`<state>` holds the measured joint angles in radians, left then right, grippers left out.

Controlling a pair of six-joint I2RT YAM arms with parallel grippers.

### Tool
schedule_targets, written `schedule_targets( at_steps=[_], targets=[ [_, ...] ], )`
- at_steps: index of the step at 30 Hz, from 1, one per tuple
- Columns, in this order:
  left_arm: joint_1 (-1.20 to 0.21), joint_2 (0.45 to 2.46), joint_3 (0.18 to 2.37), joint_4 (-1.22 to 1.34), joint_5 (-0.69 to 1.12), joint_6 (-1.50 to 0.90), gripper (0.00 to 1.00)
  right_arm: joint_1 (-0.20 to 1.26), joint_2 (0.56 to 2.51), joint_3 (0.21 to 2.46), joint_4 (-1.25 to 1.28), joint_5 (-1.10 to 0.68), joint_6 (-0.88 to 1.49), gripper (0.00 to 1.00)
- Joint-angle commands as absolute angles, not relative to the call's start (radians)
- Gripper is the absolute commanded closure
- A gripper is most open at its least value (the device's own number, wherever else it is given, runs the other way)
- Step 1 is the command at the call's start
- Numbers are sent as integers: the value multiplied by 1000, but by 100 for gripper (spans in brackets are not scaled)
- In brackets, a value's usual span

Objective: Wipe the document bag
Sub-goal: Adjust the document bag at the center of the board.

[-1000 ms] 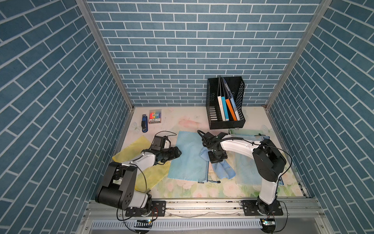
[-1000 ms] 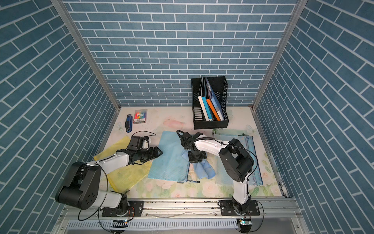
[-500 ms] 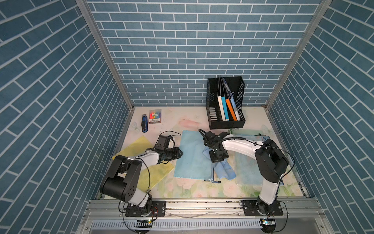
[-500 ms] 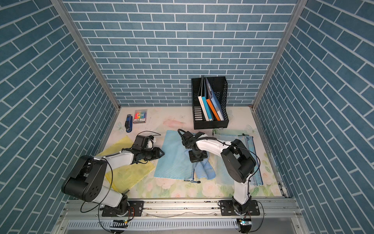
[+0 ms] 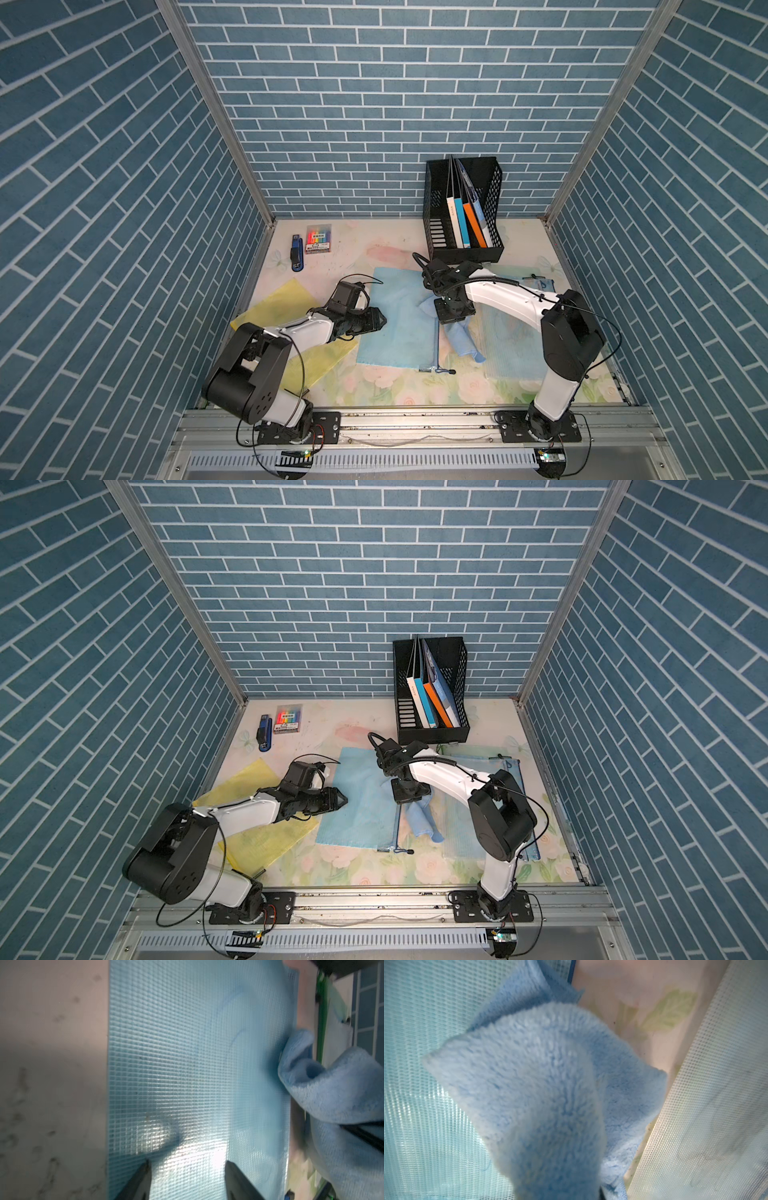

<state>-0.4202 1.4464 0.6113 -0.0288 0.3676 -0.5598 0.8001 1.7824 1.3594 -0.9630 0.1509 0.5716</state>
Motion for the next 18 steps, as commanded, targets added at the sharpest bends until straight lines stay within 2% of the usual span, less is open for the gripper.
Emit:
schedule_targets(
  at_steps=[1, 8, 14, 18],
  targets=[
    [-417, 1421, 651, -132, 229, -517, 26, 819, 1766, 1381, -969, 162, 605, 100],
    [-417, 1395, 655, -134, 197, -514, 19, 830, 1793, 1392, -967, 207, 632, 100],
    [-412, 1454, 651, -140, 159, -486, 19, 859, 1813, 1406, -872, 171, 719, 100],
    [-412, 1485, 632, -93, 205, -484, 19, 894, 1897, 1406, -815, 153, 766, 100]
  ],
)
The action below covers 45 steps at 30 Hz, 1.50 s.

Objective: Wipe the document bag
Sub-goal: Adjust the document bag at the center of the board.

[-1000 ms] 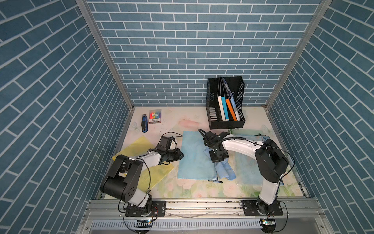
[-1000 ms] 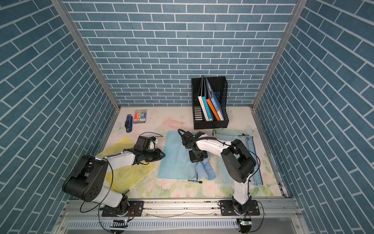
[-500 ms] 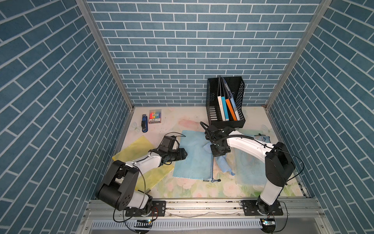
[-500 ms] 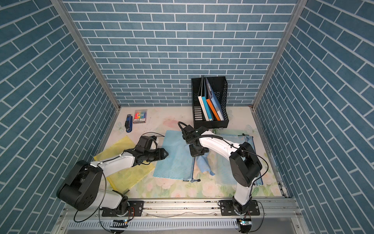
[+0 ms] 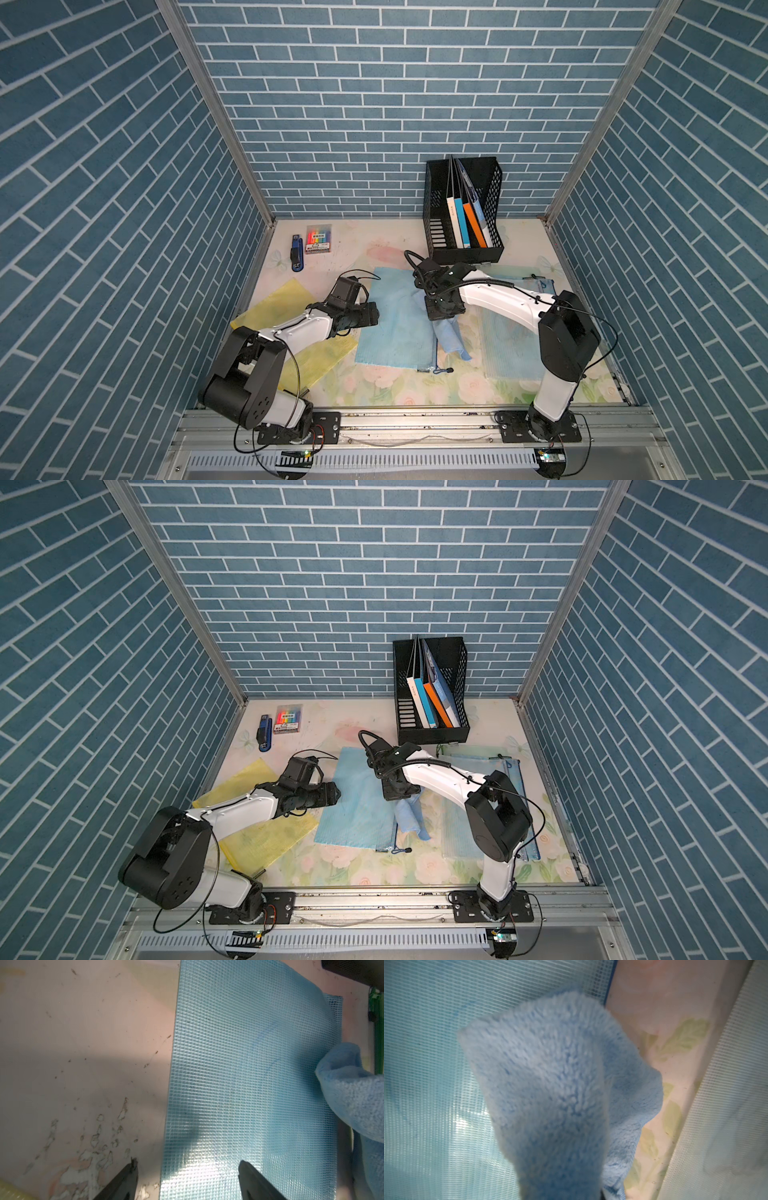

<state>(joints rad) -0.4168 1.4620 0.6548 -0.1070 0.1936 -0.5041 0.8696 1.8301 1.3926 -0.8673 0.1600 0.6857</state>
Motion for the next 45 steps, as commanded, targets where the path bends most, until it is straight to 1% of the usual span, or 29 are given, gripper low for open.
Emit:
schedule_targets(
  at_steps=[1, 4, 7, 15, 23, 30, 40, 43, 45],
  targets=[
    [-411, 1496, 625, -73, 231, -484, 19, 895, 1923, 1399, -806, 136, 767, 100],
    [-416, 1520, 604, -32, 284, -488, 19, 897, 1973, 1375, -799, 95, 780, 100],
    [-416, 1532, 577, 15, 338, -501, 19, 895, 1970, 1321, -746, 43, 783, 100],
    [-418, 1522, 514, 208, 489, -582, 19, 896, 2024, 1290, -712, -35, 769, 100],
    [-406, 1418, 439, 346, 503, -674, 19, 897, 2019, 1279, -719, -31, 763, 100],
    [-335, 1336, 314, 647, 578, -862, 19, 897, 2017, 1272, -709, -41, 765, 100],
    [-333, 1400, 286, 913, 667, -997, 19, 896, 2007, 1263, -701, -42, 764, 100],
    [-333, 1398, 288, 937, 669, -1009, 19, 897, 2001, 1257, -698, -40, 765, 100],
    [-332, 1391, 296, 916, 672, -999, 26, 897, 1999, 1257, -698, -40, 765, 100]
  ],
)
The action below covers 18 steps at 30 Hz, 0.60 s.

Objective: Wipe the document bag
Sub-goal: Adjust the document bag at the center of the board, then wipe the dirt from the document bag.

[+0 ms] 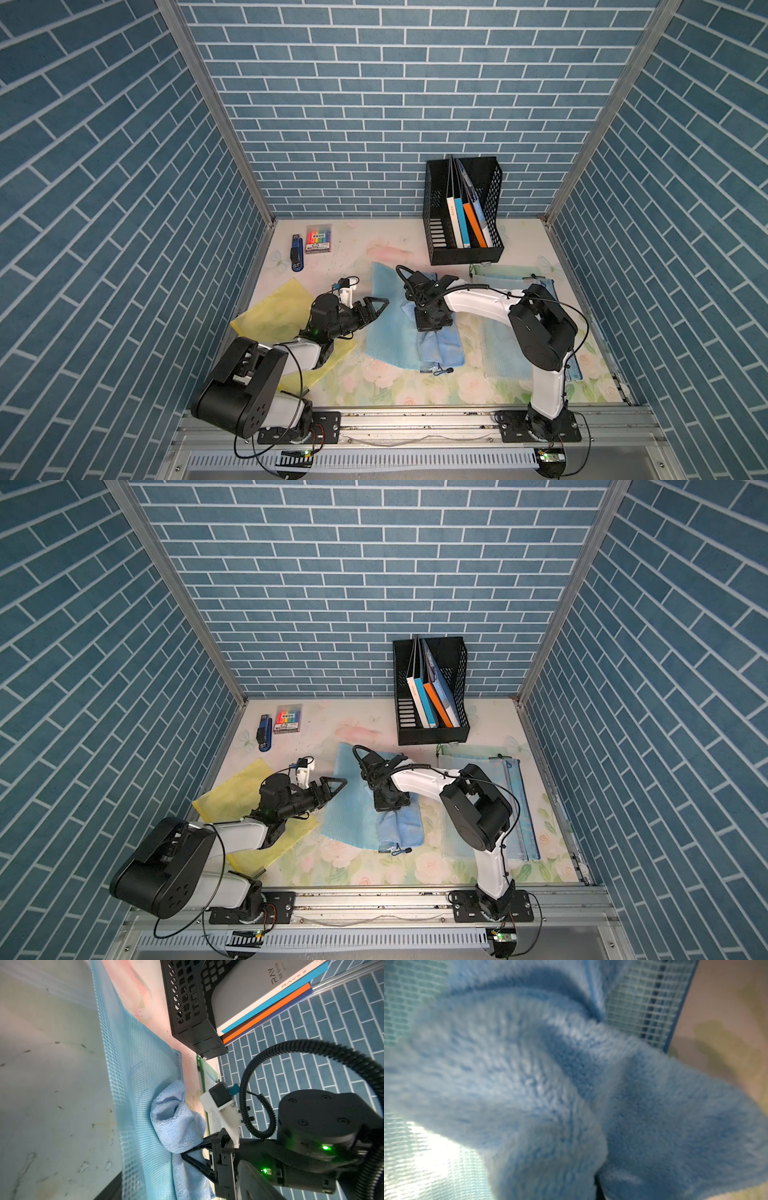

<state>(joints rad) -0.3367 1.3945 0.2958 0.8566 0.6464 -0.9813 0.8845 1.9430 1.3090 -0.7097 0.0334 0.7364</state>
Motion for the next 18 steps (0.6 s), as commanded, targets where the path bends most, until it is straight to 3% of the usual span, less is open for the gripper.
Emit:
schedule_targets(
  at_steps=[1, 6, 18],
  targets=[
    [-333, 1386, 303, 897, 672, -987, 28, 897, 1997, 1255, -698, -39, 767, 100],
    [-330, 1341, 356, 663, 632, -849, 51, 896, 1981, 1253, -701, -31, 767, 100],
    [-334, 1389, 433, 403, 566, -697, 86, 897, 1926, 1289, -761, 3, 741, 100]
  ],
)
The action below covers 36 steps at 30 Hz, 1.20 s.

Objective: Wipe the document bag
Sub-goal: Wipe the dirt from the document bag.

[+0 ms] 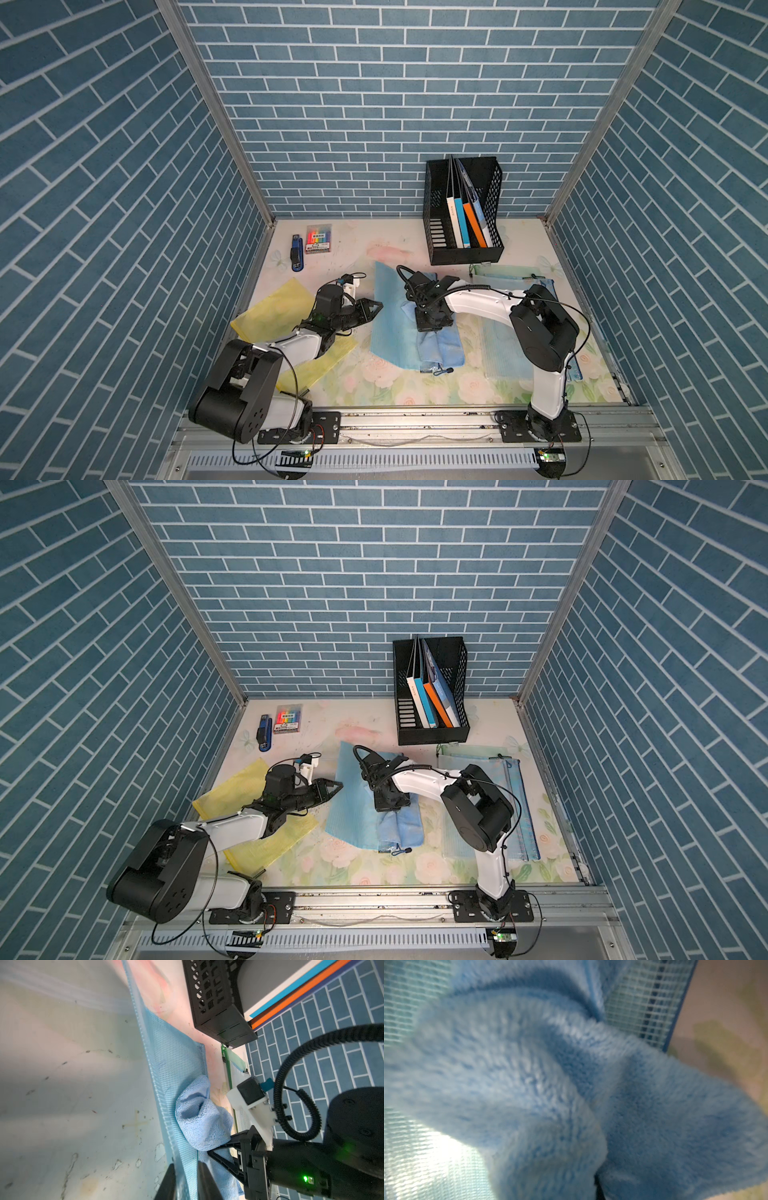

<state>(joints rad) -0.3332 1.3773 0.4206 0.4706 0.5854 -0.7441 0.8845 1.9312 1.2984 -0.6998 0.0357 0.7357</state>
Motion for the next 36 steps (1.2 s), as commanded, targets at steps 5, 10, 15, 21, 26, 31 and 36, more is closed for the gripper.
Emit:
schedule_targets(
  at_steps=[5, 10, 15, 21, 26, 31, 36],
  targets=[
    [-336, 1379, 436, 356, 542, -680, 98, 902, 1893, 1328, -816, 24, 724, 100],
    [-366, 1391, 426, 335, 512, -689, 100, 937, 1872, 1404, -832, 13, 700, 100],
    [-404, 1404, 373, 422, 454, -771, 100, 1021, 1942, 1491, -808, -45, 724, 100],
    [-434, 1411, 310, 533, 409, -873, 100, 1039, 1999, 1412, -572, -165, 854, 100],
    [-440, 1415, 289, 516, 423, -876, 100, 1028, 1988, 1398, -663, -84, 834, 100],
    [-445, 1409, 254, 517, 438, -874, 100, 936, 1892, 1276, -691, -28, 819, 100],
    [-457, 1457, 256, 518, 465, -861, 100, 850, 1847, 1253, -728, 24, 779, 100]
  ],
)
